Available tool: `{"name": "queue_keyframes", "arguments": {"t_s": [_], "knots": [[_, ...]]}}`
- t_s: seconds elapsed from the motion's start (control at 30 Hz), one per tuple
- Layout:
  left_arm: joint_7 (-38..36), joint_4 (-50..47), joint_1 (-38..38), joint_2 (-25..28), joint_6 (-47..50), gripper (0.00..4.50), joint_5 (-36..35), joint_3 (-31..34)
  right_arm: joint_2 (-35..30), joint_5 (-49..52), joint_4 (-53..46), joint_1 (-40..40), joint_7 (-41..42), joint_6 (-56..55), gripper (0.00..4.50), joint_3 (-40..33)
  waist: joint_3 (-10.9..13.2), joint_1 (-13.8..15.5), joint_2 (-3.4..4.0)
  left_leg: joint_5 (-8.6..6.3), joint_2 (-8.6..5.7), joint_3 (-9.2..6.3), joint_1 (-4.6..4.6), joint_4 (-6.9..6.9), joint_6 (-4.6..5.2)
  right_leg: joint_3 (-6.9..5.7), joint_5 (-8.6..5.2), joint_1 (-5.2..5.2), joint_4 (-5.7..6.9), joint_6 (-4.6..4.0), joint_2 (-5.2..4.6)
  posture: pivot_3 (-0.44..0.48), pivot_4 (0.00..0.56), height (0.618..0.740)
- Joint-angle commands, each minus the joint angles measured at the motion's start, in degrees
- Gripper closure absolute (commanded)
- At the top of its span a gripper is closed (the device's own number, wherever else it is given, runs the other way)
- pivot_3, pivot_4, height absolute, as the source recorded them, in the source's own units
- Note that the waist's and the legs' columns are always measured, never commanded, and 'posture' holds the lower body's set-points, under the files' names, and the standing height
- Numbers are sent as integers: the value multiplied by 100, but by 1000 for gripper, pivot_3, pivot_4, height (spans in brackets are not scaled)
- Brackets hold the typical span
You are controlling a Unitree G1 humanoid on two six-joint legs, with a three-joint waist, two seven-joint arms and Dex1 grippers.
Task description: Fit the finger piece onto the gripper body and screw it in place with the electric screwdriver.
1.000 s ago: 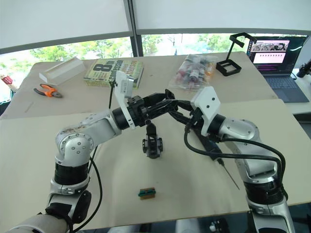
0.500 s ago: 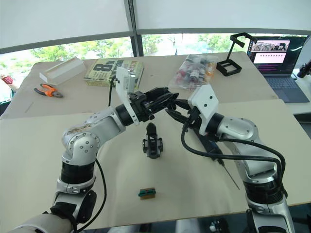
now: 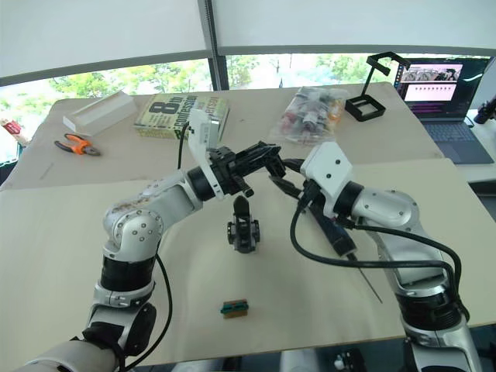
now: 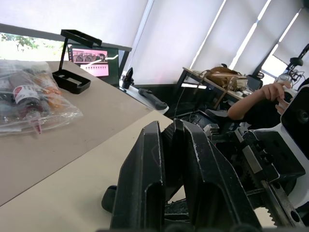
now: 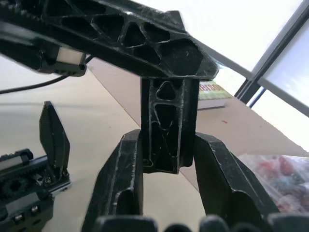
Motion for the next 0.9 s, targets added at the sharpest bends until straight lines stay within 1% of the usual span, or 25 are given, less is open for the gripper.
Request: {"name": "queue_keyframes", "arguments": {"t_s": [0.03,0.1,0.17,0.23,0.3,0.37,0.43,0.57,0.77,0.9], "knots": [[-579,-30,-384,399,113,4423,-263,199,-261,895,-338,-281,583,303,1394,-483,0,-10,0,0,0,0,0,-1,0,0,0,0,0,0,0,0,150,738],[-1227,55,-536,794,301,4423,-496,166,-467,1927,-183,-624,860,1169,714,-853,0,-38,1,0,1,1,0,0,0,2,1,0,-1,-1,1,0,150,738],[-1809,208,-702,1137,545,4423,-749,153,-635,2947,106,-1013,1007,2101,689,-1110,1,-60,1,0,5,2,0,-2,0,3,3,-1,-1,-4,3,0,150,738],[-2413,461,-929,1466,859,4423,-1007,132,-807,3833,573,-1412,1217,3024,689,-1210,1,-61,1,0,11,0,0,-5,0,0,4,0,-5,-7,8,0,150,738],[-2933,715,-1144,1732,1072,4423,-1105,61,-987,4275,912,-1676,1524,3591,689,-1109,1,-59,1,0,13,0,0,-10,1,-2,4,0,-7,-9,9,0,150,738],[-3271,954,-1329,1868,1126,4423,-1044,-21,-1062,4373,1099,-1855,1738,3854,689,-892,0,-49,1,0,13,0,-2,-16,1,-3,4,-1,-8,-9,9,0,150,738],[-3441,1172,-1488,1894,1142,4423,-959,-62,-1017,4355,1226,-2010,1812,3987,689,-698,1,-51,1,0,13,0,-2,-23,2,-4,4,-1,-6,-9,9,0,150,738],[-3463,1559,-1766,1741,1256,4423,-923,-13,-582,4203,1450,-2289,1568,4010,689,-402,1,-55,1,0,11,-1,-13,-24,2,-7,6,-9,-5,-6,5,0,150,738],[-3503,1457,-1678,1704,1306,4423,-891,-6,-346,4077,1481,-2365,1465,3887,689,-335,0,-78,1,0,9,-1,-39,-23,1,-11,7,-44,0,-6,3,0,150,738],[-3594,1371,-1620,1761,1281,4423,-822,-56,-333,4026,1489,-2436,1571,3903,689,-301,0,-101,1,0,3,-1,-52,-14,1,-12,9,-58,1,-7,-2,0,150,738]]}}
